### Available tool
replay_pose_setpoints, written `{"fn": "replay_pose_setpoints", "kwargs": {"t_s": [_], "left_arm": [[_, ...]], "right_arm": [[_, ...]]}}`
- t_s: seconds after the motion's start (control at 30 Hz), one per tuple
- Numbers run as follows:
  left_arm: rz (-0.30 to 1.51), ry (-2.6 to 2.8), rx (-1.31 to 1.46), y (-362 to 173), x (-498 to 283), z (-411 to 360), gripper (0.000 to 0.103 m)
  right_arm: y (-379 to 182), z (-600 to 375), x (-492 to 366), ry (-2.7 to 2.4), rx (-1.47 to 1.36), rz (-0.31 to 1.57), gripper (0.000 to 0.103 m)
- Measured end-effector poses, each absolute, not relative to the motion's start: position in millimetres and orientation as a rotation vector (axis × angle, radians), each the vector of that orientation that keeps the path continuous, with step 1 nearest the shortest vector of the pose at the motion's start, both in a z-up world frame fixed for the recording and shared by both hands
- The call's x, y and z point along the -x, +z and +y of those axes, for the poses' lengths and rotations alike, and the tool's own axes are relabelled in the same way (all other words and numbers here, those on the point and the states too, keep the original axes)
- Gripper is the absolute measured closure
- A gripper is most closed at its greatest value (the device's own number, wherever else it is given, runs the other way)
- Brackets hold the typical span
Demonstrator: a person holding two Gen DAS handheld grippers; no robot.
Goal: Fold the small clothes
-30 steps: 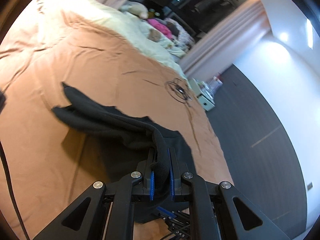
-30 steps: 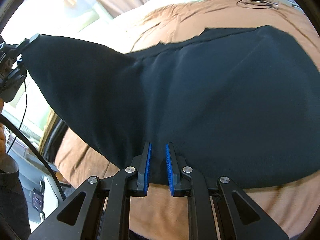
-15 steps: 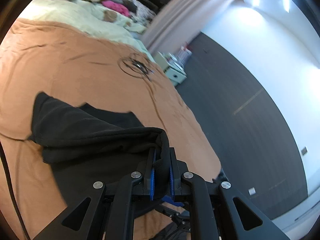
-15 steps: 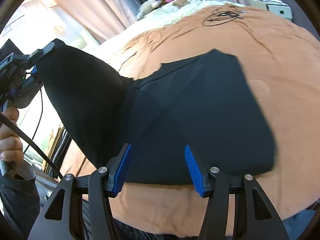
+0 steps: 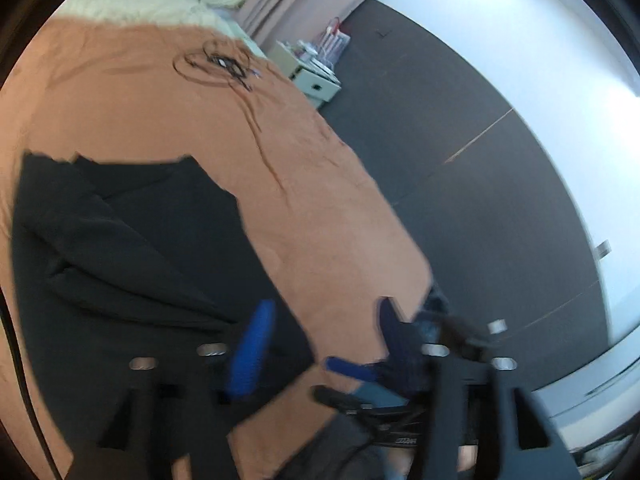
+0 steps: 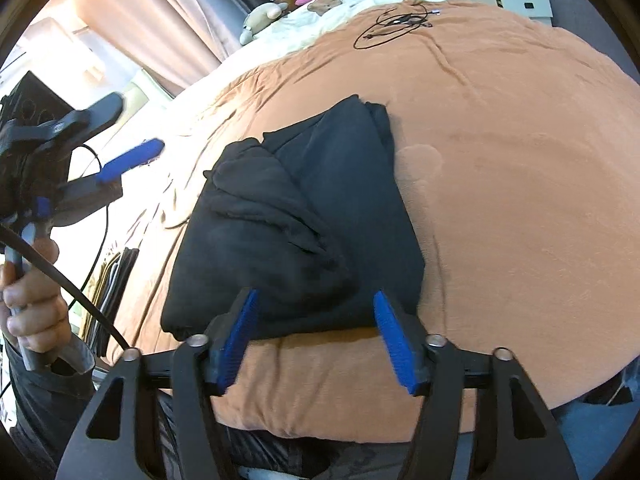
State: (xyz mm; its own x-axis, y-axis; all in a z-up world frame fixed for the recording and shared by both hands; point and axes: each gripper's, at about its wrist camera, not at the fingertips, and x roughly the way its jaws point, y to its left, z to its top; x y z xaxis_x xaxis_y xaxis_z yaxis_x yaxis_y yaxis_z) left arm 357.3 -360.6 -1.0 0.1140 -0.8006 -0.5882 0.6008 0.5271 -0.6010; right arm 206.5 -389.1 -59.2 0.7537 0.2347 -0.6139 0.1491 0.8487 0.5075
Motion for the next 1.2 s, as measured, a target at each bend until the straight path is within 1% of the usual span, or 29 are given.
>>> {"fn": "replay_pose_setpoints", "kwargs": {"t_s": [0.37, 0.53, 0.77, 0.9, 0.93, 0.97, 1.0, 1.03, 1.07, 1.2], "left_arm": [[1.076, -0.835, 0.268, -33.9, -374.1, -287.2, 0.038], [1.099, -0.757, 0.293, -55.8, -379.3, -256.8, 0.038], [1.181, -0.63, 0.334, -99.6, -386.1, -209.0, 0.038], [1.223, -0.584, 0.356, -120.9, -391.2, -195.2, 0.038], [1.228, -0.58, 0.355, -123.1, -390.8, -193.1, 0.038], [1.237, -0.574, 0.354, -127.3, -391.0, -191.3, 0.038], [1.242, -0.572, 0.355, -128.9, -390.6, -189.4, 0.038], [1.25, -0.57, 0.356, -131.5, -390.8, -188.9, 0.038], [1.254, -0.571, 0.355, -132.6, -390.9, -188.7, 0.038], [1.254, -0.576, 0.334, -132.2, -390.3, -193.6, 0.038]], "right_arm": [[-41.4, -377.7, -249.2, 0.069, -0.375, 0.801, 0.041], [-37.3, -360.5, -291.2, 0.084, -0.27, 0.846, 0.041], [-41.8, -322.7, -351.5, 0.072, -0.108, 0.932, 0.041], [-45.6, -302.6, -379.3, 0.039, -0.001, 0.96, 0.041], [-45.5, -299.7, -384.3, 0.044, 0.007, 0.957, 0.047], [-45.8, -299.1, -389.1, 0.052, 0.004, 0.955, 0.06], [-46.0, -300.3, -392.4, 0.06, -0.005, 0.958, 0.068], [-46.6, -304.6, -395.0, 0.062, -0.019, 0.957, 0.081], [-44.9, -306.4, -394.4, 0.052, -0.021, 0.947, 0.089], [-37.2, -326.1, -386.0, 0.073, -0.131, 0.907, 0.092]]}}
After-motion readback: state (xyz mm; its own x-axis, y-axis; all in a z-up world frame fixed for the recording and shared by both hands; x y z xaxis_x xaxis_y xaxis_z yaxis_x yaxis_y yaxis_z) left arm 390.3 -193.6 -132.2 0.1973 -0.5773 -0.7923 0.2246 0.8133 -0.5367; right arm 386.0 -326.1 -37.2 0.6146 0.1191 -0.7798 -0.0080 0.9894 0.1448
